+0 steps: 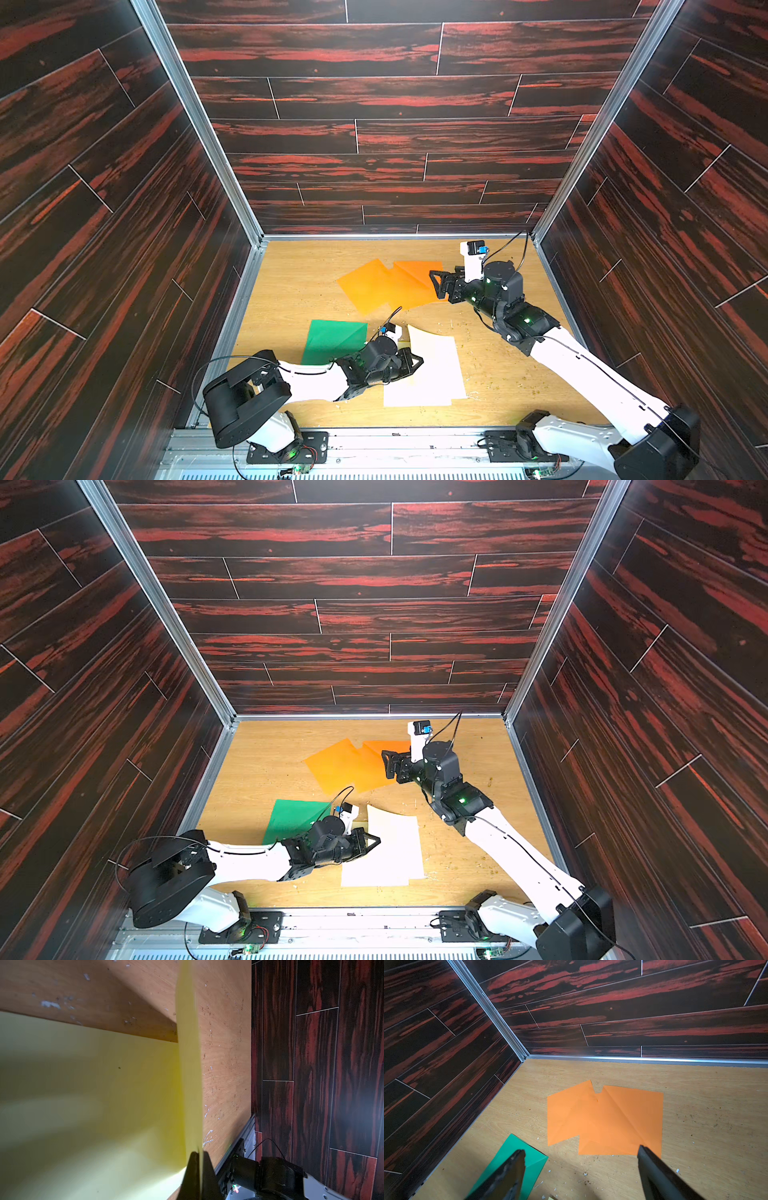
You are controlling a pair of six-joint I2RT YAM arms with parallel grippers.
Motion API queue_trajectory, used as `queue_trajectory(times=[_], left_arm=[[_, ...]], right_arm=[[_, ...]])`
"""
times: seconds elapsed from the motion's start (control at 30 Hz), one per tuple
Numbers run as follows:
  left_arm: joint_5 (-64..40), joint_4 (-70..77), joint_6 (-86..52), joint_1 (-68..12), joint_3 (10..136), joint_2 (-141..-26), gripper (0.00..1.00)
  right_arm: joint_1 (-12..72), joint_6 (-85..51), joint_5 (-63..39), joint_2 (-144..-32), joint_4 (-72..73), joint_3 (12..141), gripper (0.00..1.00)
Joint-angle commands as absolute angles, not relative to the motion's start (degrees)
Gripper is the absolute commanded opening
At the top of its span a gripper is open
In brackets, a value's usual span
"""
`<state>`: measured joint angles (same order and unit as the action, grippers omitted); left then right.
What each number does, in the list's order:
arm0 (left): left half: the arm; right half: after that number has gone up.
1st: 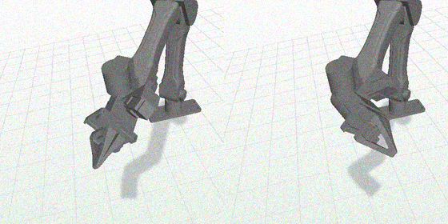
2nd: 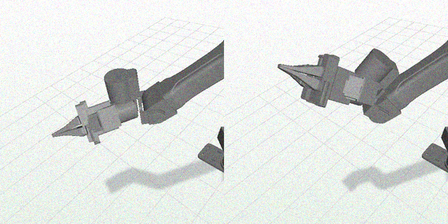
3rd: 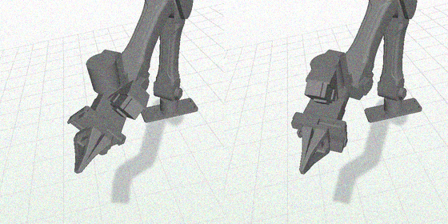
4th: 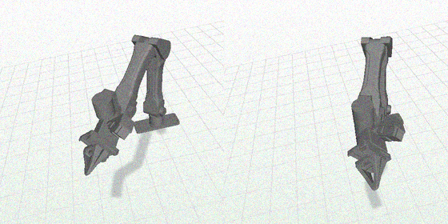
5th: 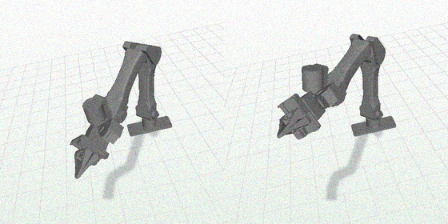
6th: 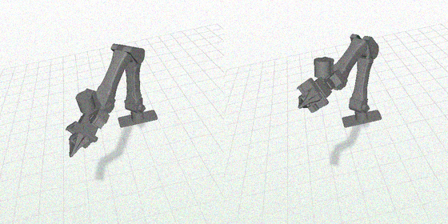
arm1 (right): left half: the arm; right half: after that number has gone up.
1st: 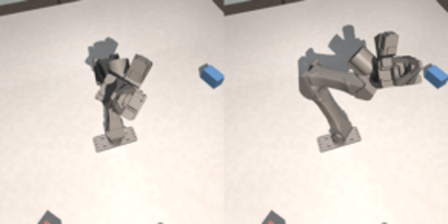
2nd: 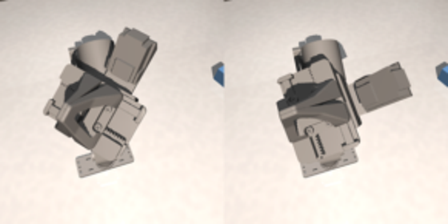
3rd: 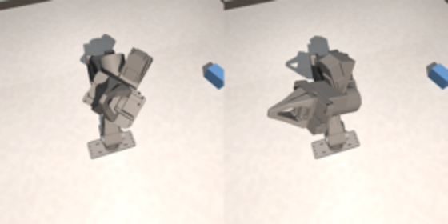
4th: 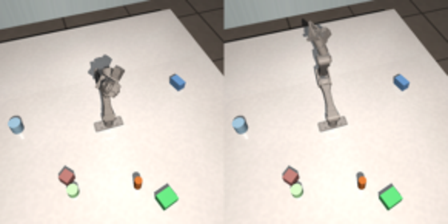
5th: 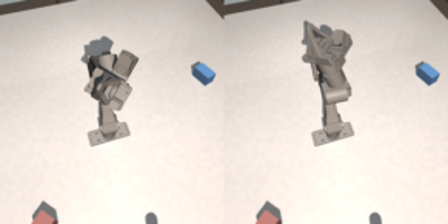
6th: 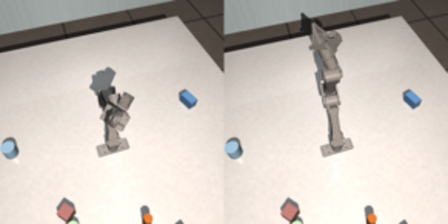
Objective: Sort the scattered colored papers by color
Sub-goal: Place the colored paper.
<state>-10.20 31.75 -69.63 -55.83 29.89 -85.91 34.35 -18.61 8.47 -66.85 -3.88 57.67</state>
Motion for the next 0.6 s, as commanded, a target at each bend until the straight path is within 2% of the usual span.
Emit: queue_trajectory(times=[0.0,0.3,0.57], left_arm=[[-9.2,28.7,-67.4,-56.0,30.5,-84.5,0.0],[-7.1,15.4,-63.0,-55.9,30.4,-78.6,0.0],[-4.9,11.8,-62.3,-55.8,28.8,-75.9,0.0]], right_arm=[[34.5,-18.5,9.0,-66.6,-4.2,57.4,0.89],[34.5,-18.9,8.7,-67.6,-3.9,56.8,0.89],[34.5,-19.0,7.8,-68.6,-3.5,56.7,0.89]])
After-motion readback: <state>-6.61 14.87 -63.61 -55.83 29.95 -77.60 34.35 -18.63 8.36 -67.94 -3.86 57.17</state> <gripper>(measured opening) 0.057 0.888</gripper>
